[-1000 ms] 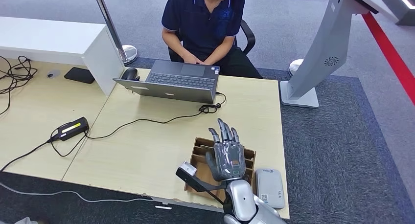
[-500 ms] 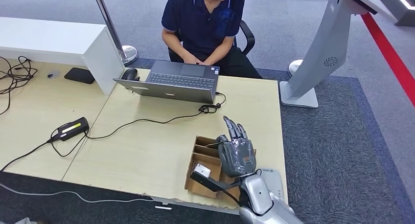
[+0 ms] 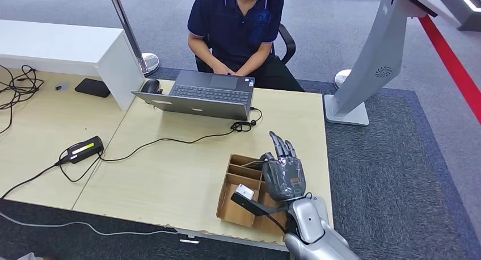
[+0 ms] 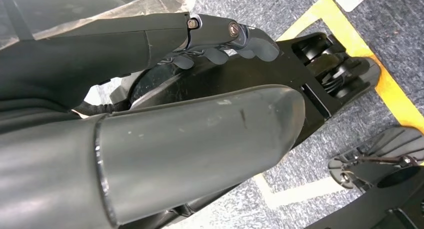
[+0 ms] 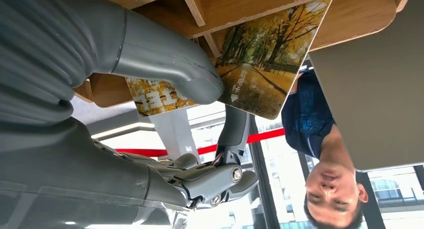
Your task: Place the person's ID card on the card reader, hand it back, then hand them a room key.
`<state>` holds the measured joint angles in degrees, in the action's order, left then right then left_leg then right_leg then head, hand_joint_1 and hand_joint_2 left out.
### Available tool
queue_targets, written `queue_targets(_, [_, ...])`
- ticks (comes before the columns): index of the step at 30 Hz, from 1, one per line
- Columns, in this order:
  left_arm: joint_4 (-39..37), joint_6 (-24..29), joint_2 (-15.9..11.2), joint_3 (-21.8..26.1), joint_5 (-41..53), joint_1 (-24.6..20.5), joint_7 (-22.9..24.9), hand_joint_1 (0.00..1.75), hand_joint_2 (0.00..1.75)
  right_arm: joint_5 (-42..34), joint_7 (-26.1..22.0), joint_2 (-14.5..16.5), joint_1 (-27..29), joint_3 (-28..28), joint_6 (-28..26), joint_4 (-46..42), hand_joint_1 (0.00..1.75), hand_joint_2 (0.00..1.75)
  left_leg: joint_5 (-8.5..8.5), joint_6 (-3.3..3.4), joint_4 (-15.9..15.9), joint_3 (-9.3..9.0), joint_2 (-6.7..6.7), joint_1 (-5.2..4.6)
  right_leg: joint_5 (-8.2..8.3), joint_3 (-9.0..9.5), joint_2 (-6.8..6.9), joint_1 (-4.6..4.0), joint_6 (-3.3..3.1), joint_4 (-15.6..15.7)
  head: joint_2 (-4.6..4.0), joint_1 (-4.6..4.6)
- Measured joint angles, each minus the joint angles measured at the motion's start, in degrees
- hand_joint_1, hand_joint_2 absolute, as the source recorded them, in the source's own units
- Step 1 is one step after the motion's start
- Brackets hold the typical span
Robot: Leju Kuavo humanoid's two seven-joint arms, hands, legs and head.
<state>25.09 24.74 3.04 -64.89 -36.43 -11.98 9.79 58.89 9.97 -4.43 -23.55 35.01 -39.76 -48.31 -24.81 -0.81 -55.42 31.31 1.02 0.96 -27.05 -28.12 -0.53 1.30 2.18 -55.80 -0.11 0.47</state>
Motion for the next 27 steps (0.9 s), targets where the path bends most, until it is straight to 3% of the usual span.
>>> queue_targets(27, [-0.5,1.8,-0.1,0.1,0.0,0.4,-0.1,0.0,0.0,0.3,-2.8,-0.6,3.7,-7.9,0.0,-7.7,1.75,1.75,-0.01,0.0,0.0,0.05,0.02,0.01,0.0,-0.02,0.0,-0.01,0.0,0.0,0.0,0.01])
